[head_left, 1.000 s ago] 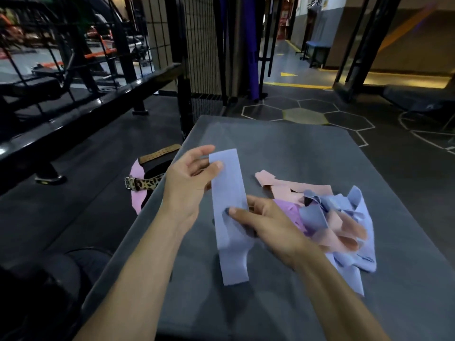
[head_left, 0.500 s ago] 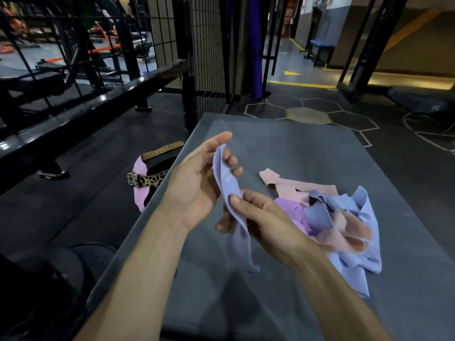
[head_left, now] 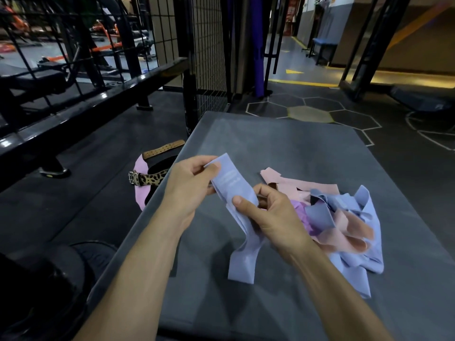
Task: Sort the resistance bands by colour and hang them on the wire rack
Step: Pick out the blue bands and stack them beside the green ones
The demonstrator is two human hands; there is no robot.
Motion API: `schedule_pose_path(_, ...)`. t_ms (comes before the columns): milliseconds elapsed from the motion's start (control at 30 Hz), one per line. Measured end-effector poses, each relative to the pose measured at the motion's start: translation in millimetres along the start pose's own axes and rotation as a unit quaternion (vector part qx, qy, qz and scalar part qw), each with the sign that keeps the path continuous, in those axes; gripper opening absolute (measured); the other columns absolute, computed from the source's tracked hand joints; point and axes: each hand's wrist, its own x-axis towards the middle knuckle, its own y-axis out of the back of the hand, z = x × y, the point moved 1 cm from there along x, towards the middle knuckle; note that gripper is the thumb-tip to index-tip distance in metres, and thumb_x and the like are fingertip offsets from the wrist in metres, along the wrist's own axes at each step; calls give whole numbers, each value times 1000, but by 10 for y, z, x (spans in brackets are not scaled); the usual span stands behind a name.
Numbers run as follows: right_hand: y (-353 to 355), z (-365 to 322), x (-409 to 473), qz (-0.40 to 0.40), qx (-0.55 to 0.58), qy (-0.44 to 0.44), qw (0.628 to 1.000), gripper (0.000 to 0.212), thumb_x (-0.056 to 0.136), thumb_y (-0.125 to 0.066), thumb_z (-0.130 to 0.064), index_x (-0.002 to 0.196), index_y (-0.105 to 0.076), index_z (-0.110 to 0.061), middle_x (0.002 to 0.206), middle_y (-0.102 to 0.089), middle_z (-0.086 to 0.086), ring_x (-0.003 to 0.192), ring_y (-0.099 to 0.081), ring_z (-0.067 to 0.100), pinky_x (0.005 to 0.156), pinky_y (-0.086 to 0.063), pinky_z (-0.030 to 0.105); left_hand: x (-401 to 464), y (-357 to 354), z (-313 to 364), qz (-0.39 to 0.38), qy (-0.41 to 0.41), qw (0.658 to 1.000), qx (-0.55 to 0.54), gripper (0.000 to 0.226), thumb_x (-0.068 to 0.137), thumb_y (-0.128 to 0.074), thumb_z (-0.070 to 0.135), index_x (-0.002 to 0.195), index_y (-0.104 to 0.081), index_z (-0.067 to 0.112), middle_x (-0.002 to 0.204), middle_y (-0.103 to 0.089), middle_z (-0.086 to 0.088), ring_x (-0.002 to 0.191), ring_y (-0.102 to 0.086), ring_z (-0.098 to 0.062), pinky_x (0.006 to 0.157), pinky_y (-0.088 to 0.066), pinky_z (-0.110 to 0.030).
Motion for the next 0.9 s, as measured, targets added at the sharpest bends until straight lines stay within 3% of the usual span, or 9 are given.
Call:
schedule_pose_path(100,67,18,-33,-106,-8,-76,991,40,86,-75,-43,98,-66,-6,86,-68,8,82,-58,17,81,-44,39,36,42,13,31,-20,999,-17,18,99,-58,5,107,-73,5,95,-76,-8,85,-72,-19,71,-60,-32)
schedule_pose_path(200,176,86,-70,-211,-96,-107,967,23,92,-72,-22,110,-68,-9,107,-74,11,98,-65,14,96,-50,35,50,92,65,51,-23,995,-82,18,99,-57,6,104,-74,8,94,-75,-6,82,-69,-16,67,-58,-27)
schedule_pose_path(267,245,127,-91,-243,-152,-136,948,9,89,-73,-8,94,-70,-15,91,-74,-6,87,-65,7,82,-50,20,56,144,75,74,-31,990,-112,19,100,-56,5,99,-74,10,94,-75,-8,80,-70,-16,67,-59,-26)
schedule_pose_path(333,310,168,-102,-238,-215,-176,931,17,84,-77,-10,76,-65,-18,69,-62,-16,71,-56,4,71,-43,15,75,224,58,113,-34,985,-125,20,99,-56,3,98,-74,10,99,-75,-11,83,-72,-17,72,-61,-30)
schedule_pose_path(467,472,166,-11,-143,-223,-189,946,6,85,-77,-18,84,-72,-14,80,-68,-4,78,-61,11,73,-46,24,106,422,34,182,-29,975,-128,21,97,-56,2,94,-75,11,106,-74,-11,89,-72,-22,78,-62,-36)
schedule_pose_path(567,559,91,81,24,-104,-177,978,10,88,-74,-10,98,-73,-10,89,-69,7,72,-65,19,64,-54,33,95,570,8,190,1,976,-110,22,98,-53,0,88,-71,10,97,-73,-9,81,-71,-21,69,-63,-31)
schedule_pose_path(633,626,51,112,115,-35,-166,979,15,89,-71,-3,104,-70,-5,92,-65,10,67,-63,19,53,-60,31,112,669,-88,166,30,985,-40,20,97,-53,-2,91,-70,8,97,-71,-13,84,-70,-26,69,-63,-32)
schedule_pose_path(767,739,106,168,202,-56,-96,973,26,87,-74,-1,110,-67,-7,106,-64,15,71,-62,17,51,-58,24,65,828,-285,43,53,986,152,28,92,-53,-8,106,-66,11,95,-70,-10,88,-69,-27,70,-63,-35)
schedule_pose_path(900,807,187,220,245,-219,-15,944,36,81,-80,-4,113,-66,-12,97,-68,3,74,-67,19,68,-63,39,-37,931,-293,-16,40,963,265,44,84,-56,-9,106,-62,28,84,-66,-6,70,-67,-14,73,-63,-39)
